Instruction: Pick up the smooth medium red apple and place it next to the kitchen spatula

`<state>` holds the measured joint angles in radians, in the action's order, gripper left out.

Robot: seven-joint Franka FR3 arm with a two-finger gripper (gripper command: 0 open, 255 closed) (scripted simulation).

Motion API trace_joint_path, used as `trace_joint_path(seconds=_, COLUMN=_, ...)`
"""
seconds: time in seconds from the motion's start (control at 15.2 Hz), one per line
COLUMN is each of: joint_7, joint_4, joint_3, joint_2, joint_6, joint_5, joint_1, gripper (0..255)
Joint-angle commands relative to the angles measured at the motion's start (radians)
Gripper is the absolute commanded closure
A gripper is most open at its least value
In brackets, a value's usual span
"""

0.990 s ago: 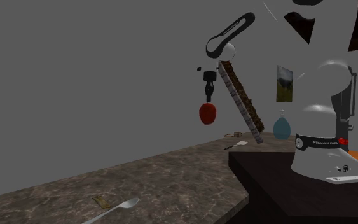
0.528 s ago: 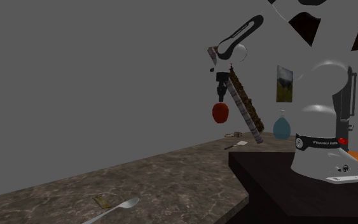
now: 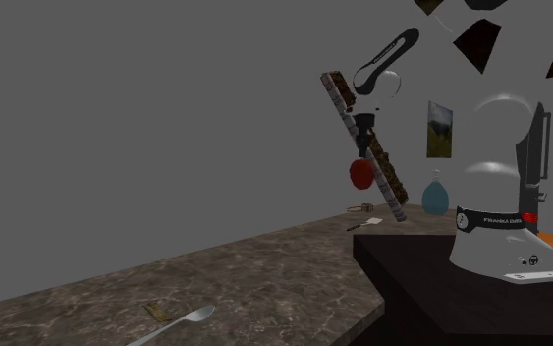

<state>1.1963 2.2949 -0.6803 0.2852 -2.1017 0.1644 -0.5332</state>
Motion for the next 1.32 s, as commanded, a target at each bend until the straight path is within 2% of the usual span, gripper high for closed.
trace_joint_path(seconds=0.0, joint_7=0.039, joint_4=0.004, joint_3=-0.028, joint_2=-0.01, joint_6=-0.014, joint_5=0.0, joint_1=-0.01, gripper=255)
trace_joint_path(seconds=0.66, joint_7=0.078, joint_4=0.082, joint_3=-0.066, joint_2=-0.089, joint_6=-0.16, joint_5=-0.042, joint_1=0.004, gripper=255)
trace_joint_path(seconds=1.25, joint_7=0.145, joint_4=0.135, joint_3=-0.099, joint_2=-0.191, joint_6=-0.293, joint_5=-0.125, joint_1=0.025, gripper=255)
